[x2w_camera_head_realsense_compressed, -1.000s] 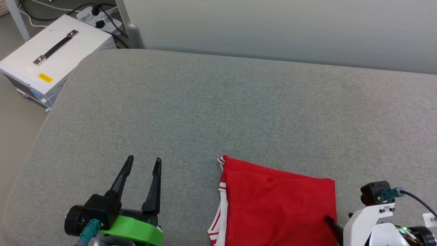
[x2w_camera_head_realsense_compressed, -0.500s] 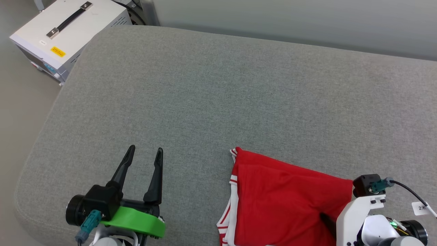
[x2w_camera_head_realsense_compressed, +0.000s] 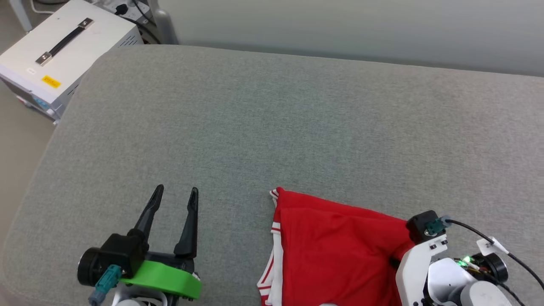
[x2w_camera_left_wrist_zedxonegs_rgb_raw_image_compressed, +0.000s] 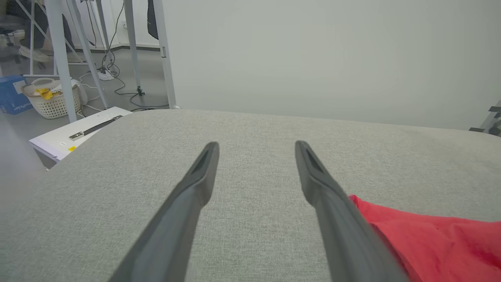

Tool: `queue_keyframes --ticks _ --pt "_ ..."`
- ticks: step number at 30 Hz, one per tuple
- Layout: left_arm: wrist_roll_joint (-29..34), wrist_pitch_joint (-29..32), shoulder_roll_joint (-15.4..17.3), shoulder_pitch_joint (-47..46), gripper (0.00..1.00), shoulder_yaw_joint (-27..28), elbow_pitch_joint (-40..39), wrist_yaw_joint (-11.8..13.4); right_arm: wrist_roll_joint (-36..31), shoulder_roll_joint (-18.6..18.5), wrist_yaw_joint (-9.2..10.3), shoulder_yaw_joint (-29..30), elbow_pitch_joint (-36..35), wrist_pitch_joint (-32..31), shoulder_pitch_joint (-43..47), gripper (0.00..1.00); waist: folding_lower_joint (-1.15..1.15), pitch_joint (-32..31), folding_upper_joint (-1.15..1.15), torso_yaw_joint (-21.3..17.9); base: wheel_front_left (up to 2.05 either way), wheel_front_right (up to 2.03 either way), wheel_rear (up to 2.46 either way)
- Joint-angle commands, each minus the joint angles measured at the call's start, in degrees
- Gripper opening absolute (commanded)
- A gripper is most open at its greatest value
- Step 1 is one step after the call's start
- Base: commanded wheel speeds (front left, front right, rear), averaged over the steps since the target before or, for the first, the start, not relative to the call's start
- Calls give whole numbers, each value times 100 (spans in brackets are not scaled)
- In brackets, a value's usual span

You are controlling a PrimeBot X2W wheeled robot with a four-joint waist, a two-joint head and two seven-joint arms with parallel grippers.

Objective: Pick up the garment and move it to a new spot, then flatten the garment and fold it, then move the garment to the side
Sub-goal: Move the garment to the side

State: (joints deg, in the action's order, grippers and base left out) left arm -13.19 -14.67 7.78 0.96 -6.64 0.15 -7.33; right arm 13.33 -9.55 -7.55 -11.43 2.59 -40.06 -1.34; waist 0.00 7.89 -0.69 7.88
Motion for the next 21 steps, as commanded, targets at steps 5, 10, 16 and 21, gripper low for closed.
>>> queue_keyframes --ticks 5,10,16,21 --pt "8 -33 111 206 100 -21 -141 -15 -275 -1025 6 -754 -370 -32 -615 0 0 -136 69 -831 0 0 0" --pt "78 -33 89 48 100 -258 -471 -15 -354 -2143 6 -1323 -624 -229 -1486 0 0 145 69 -1487 0 0 0" --pt "94 -33 273 -197 100 -582 -736 -15 -150 -3055 6 -1492 -407 -227 -2283 0 0 664 69 -2066 0 0 0" --pt "90 -33 545 -442 100 -686 -997 -15 -120 -3393 6 -1210 344 330 -2873 0 0 1207 69 -2322 0 0 0"
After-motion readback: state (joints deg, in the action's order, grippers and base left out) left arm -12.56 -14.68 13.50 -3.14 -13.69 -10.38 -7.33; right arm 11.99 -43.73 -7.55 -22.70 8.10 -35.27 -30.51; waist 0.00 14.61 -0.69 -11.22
